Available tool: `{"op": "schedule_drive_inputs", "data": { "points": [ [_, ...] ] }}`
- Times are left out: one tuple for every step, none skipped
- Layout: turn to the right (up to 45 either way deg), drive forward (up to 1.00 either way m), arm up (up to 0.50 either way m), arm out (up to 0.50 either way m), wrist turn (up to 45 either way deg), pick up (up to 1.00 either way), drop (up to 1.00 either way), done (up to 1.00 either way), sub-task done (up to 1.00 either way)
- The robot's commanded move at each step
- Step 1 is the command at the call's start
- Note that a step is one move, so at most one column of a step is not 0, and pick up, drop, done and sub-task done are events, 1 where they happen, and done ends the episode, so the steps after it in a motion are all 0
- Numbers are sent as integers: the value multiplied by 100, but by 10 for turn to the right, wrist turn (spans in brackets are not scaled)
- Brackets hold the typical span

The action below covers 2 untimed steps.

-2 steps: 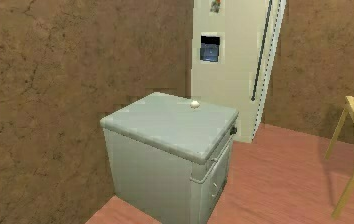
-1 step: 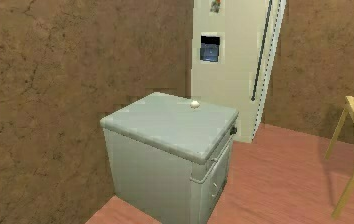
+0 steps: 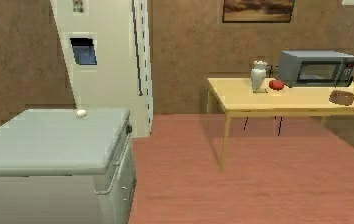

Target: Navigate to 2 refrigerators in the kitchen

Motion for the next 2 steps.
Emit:
{"op": "schedule_drive_inputs", "data": {
  "points": [
    [0,65,0,0,0,0,0,0,0],
    [0,85,0,0,0,0,0,0,0]
  ]
}}
